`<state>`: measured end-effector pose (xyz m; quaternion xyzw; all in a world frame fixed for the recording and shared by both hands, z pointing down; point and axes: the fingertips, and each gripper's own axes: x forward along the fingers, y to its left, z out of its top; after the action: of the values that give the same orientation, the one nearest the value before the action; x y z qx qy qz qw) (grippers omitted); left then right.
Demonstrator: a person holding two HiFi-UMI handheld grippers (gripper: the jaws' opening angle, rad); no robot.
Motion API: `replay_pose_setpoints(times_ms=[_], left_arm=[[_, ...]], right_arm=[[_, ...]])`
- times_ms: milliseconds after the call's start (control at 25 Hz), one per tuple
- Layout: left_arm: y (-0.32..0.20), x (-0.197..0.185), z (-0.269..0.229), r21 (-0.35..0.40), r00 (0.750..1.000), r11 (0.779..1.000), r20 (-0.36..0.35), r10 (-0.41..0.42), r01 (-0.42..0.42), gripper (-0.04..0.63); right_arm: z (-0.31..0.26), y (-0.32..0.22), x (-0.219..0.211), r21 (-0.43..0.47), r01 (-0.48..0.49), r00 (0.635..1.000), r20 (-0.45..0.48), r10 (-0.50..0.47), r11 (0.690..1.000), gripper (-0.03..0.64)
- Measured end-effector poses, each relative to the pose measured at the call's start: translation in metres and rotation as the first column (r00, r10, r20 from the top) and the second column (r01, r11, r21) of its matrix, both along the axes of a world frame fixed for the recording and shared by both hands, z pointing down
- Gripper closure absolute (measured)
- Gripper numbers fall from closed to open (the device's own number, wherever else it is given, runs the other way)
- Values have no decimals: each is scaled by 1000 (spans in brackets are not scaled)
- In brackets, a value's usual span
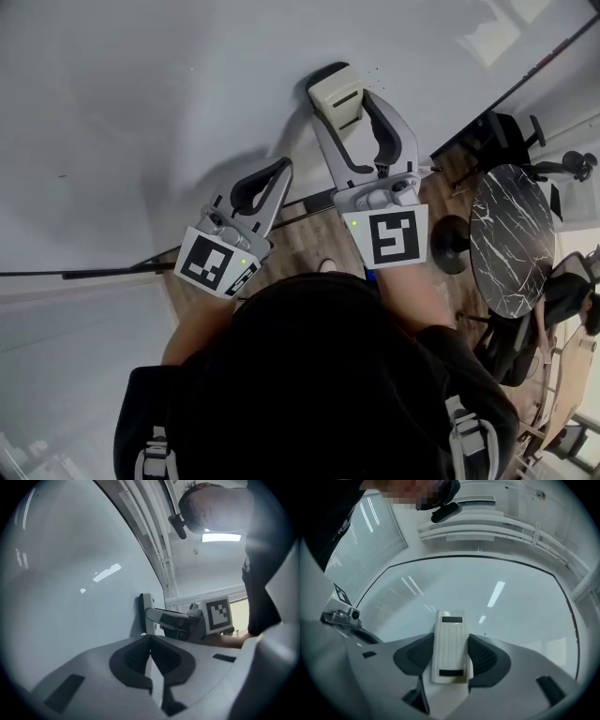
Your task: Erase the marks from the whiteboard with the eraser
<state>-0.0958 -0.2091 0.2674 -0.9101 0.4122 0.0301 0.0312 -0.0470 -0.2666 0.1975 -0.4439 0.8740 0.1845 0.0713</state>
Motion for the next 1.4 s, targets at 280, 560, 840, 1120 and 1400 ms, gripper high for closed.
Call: replay_pose_setpoints(times_ms=[280,560,840,1120,1400], left_arm=[[-11,17,11,0,1000,1000,-3,13,-13,591],[-12,22,21,-10,1000,1000,-1,4,-4,591],[-14,21,20,-22,999,999,3,-33,33,591],[-13,20,20,-27,998,998,6,-60,60,591],[32,18,32,-22,996,996,5,-90,90,591]], right_arm=[[14,-19,31,-33,-30,999,16,30,999,382],[25,-34,60,-53,-54,998,35,56,997,382],[26,-49,90,-67,-91,994,62,95,994,382],[28,-65,121,-90,-131,986,89,139,987,382],[41,-41,140,-119,-148,982,97,160,982,382]])
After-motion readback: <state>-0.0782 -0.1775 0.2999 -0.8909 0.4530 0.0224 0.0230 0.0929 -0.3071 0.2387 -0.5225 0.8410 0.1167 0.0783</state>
